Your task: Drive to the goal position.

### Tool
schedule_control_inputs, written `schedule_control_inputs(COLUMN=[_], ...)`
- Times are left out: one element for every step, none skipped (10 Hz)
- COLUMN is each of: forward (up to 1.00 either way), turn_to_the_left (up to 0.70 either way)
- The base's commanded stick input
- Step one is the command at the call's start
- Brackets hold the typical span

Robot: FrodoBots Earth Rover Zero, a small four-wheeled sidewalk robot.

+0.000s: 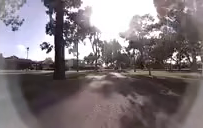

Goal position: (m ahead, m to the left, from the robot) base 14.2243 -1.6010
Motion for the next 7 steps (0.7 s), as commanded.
schedule_control_inputs(forward=[1.0,1.0,1.0,1.0,1.0,1.0,1.0], turn_to_the_left=[0.0,-0.27,-0.32,-0.38,-0.36,-0.3,-0.23])
